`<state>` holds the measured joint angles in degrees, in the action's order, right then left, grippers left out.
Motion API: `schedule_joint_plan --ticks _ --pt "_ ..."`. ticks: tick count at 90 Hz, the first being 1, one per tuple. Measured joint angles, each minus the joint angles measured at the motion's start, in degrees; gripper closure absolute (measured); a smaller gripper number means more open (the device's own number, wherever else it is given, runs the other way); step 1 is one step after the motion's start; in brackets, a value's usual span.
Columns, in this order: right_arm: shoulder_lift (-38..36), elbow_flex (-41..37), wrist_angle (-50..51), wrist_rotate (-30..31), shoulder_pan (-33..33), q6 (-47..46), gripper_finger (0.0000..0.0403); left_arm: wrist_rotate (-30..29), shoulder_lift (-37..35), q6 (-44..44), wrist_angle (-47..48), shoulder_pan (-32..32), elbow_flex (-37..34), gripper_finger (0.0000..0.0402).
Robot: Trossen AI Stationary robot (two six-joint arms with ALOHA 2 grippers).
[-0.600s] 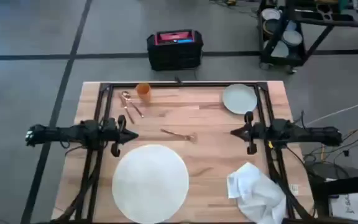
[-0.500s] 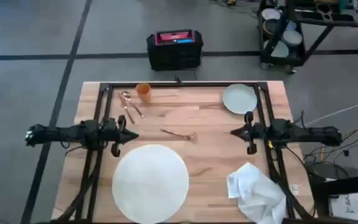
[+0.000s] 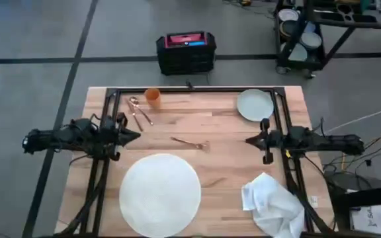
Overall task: Set table place
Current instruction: Fold the white napkin
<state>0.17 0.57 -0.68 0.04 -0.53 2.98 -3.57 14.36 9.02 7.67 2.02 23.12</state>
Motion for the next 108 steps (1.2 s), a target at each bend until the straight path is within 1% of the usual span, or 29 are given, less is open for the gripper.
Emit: schedule_joint_plan --ticks 15,31,40,50,62,76,86,91,96,108 --pt "0.0 0.0 0.0 0.0 0.0 0.0 0.0394 -0.2 8.8 -1.1 11.5 0.0 13.0 0.0402" --pt "0.0 0.0 0.0 0.0 0.0 0.0 0.0394 -0.3 20.3 -0.5 31.5 0.0 27.2 0.0402" --pt "0.0 0.0 0.0 0.0 0.0 0.0 0.0394 -0.3 25.5 -0.3 40.7 0.0 33.8 0.0395" --pt "0.0 0.0 0.0 0.0 0.0 0.0 0.0394 -0.3 30.7 -0.2 48.6 0.0 39.9 0.0362" --pt "0.0 0.0 0.0 0.0 0.0 0.0 0.0394 -0.3 35.7 -0.4 56.9 0.0 45.5 0.0289" --pt "0.0 0.0 0.0 0.0 0.0 0.0 0.0394 -0.6 40.3 -3.4 61.4 0.0 48.4 0.0189" --pt "0.0 0.0 0.0 0.0 0.0 0.0 0.0394 -2.2 43.8 -4.0 61.6 0.0 49.0 0.0138" --pt "0.0 0.0 0.0 0.0 0.0 0.0 0.0394 -2.4 45.6 -4.0 61.6 0.0 49.5 0.0127" --pt "0.0 0.0 0.0 0.0 0.0 0.0 0.0394 -2.4 47.7 -4.3 61.0 0.0 50.2 0.0124" --pt "0.0 0.0 0.0 0.0 0.0 0.0 0.0394 -2.4 52.7 -5.9 56.9 0.0 52.8 0.0139"
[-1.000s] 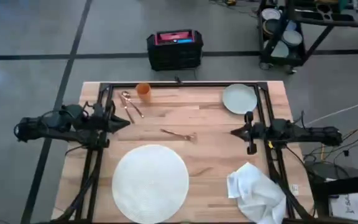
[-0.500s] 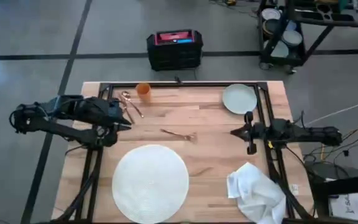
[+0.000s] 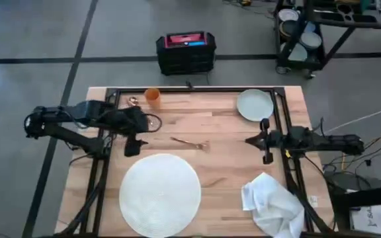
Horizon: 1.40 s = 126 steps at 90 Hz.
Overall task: Set table place
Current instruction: Fold the white napkin
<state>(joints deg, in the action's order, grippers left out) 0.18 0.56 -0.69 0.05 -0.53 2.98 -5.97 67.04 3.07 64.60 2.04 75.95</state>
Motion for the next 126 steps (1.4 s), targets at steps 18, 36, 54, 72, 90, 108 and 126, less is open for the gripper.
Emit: schedule_joint_plan --ticks 18,36,54,72,90,108,126 --pt "0.0 0.0 0.0 0.0 0.0 0.0 0.0394 0.0 5.3 1.4 -2.0 0.0 5.8 0.0172" --pt "0.0 0.0 0.0 0.0 0.0 0.0 0.0394 -2.4 7.3 6.6 -1.9 0.0 10.3 0.0176" --pt "0.0 0.0 0.0 0.0 0.0 0.0 0.0394 -7.4 6.9 10.6 -1.4 0.0 11.8 0.0162" --pt "0.0 0.0 0.0 0.0 0.0 3.9 0.0394 -10.5 6.2 12.9 -1.0 0.0 11.8 0.0167" --pt "0.0 0.0 0.0 0.0 0.0 4.0 0.0394 -12.2 6.2 12.9 -0.5 -0.1 12.2 0.0177" --pt "0.0 0.0 -0.8 0.0 0.0 4.1 0.0394 -13.6 6.2 12.9 0.2 -0.7 12.2 0.0173" --pt "0.0 0.0 -4.3 2.6 0.0 -5.4 0.0394 -13.6 6.2 12.5 1.4 -1.4 12.2 0.0181"
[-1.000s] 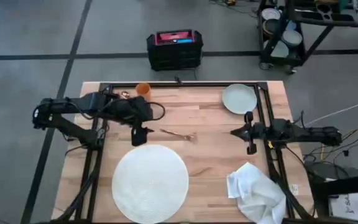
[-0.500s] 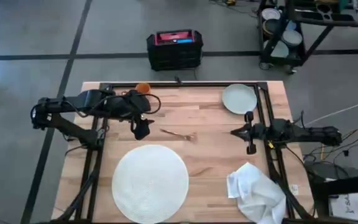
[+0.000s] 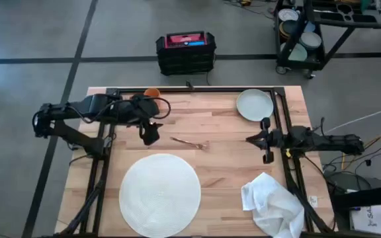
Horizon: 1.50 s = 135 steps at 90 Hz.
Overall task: Set table place
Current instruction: Fold the white napkin
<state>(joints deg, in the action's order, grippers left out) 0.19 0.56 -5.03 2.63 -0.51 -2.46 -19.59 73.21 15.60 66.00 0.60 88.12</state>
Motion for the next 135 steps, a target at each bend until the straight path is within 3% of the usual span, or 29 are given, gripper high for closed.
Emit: schedule_joint_plan --ticks 9,21,27,35,45,64,69,83,91,98,108,123,135 --pt "0.0 0.0 -3.6 1.7 0.0 -6.1 0.0394 -0.3 -0.1 0.0 0.5 -0.1 0.0 0.0182" --pt "0.8 0.2 -22.5 4.1 0.0 -13.6 0.0394 -0.7 -0.1 -0.1 0.6 -0.3 0.0 0.0178" --pt "1.8 3.5 -24.0 5.0 0.0 -16.6 0.0394 -0.7 -0.1 -0.1 0.5 -0.3 0.0 0.0177" --pt "5.3 12.2 -14.8 4.9 0.1 -18.0 0.0394 -0.8 -0.1 -0.1 0.1 -0.3 -0.1 0.0177" --pt "16.2 26.1 0.2 3.9 0.3 -17.0 0.0394 -0.8 -0.1 -0.1 -0.2 -0.3 -0.1 0.0181" --pt "40.3 53.8 9.5 -1.6 0.3 -6.6 0.0395 1.2 -0.9 -2.7 -0.3 -0.3 -0.1 0.0186" --pt "45.7 62.2 22.1 -3.0 0.3 -7.5 0.0395 1.6 -1.6 -3.6 -0.3 -0.2 -0.2 0.0186" --pt "62.5 80.1 71.7 -3.1 2.6 -16.2 0.0395 2.0 -5.0 -6.2 -0.3 -0.2 -1.1 0.0183" --pt "70.3 83.6 86.9 -5.4 5.5 -19.4 0.0395 1.6 -7.1 -6.4 -0.3 -0.2 -1.5 0.0183" --pt "73.3 84.5 91.8 -10.5 8.4 -22.8 0.0395 0.8 -8.9 -6.7 -0.2 -0.2 -1.6 0.0187" --pt "75.8 84.2 91.7 -16.7 15.2 -31.7 0.0395 0.6 -11.0 -8.1 -0.2 -0.2 -1.7 0.0193" --pt "76.7 83.0 89.7 -17.2 27.9 -51.3 0.0389 0.6 -12.7 -12.2 -0.3 -0.2 -1.7 0.0196" --pt "77.3 80.2 84.4 -16.3 36.7 -68.1 0.0354 0.6 -12.7 -14.5 -0.4 -0.2 -1.7 0.0191"
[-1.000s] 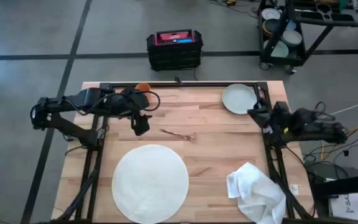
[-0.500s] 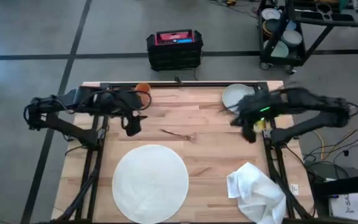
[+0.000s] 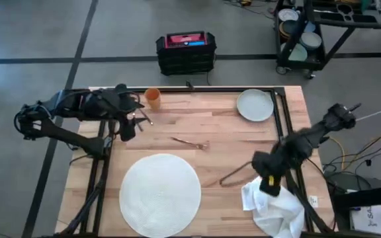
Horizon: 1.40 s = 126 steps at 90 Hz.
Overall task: Set table place
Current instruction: Fold the white napkin
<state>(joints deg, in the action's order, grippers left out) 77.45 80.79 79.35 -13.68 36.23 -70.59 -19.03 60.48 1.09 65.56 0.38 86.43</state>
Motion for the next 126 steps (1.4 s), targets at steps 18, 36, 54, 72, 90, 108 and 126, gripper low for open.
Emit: schedule_joint_plan --ticks 18,36,54,72,90,108,126 --pt "1.8 -5.7 -6.2 0.1 9.4 -19.6 0.0249 0.0 0.4 -0.4 0.0 0.0 0.0 0.0182" --pt "5.4 -10.2 -11.3 0.6 13.8 -33.8 0.0172 -0.4 0.4 -0.4 0.0 0.0 0.0 0.0188" --pt "9.8 -11.8 -17.8 3.8 14.5 -43.3 0.0171 -1.6 0.4 -0.3 0.1 0.0 0.0 0.0196" --pt "14.7 -11.7 -25.4 4.9 14.5 -48.7 0.0191 -3.0 0.4 -0.2 0.2 0.0 0.0 0.0190" --pt "19.3 -10.2 -32.0 4.8 14.4 -51.3 0.0183 -3.1 0.4 -0.6 0.3 0.0 0.0 0.0182" --pt "21.1 -9.2 -26.3 4.2 14.0 -51.3 0.0178 -4.5 0.2 -0.6 0.5 0.0 0.0 0.0188" --pt "20.9 -9.3 -23.5 1.6 13.6 -50.8 0.0191 -4.7 0.2 -1.4 0.5 0.0 0.0 0.0196"
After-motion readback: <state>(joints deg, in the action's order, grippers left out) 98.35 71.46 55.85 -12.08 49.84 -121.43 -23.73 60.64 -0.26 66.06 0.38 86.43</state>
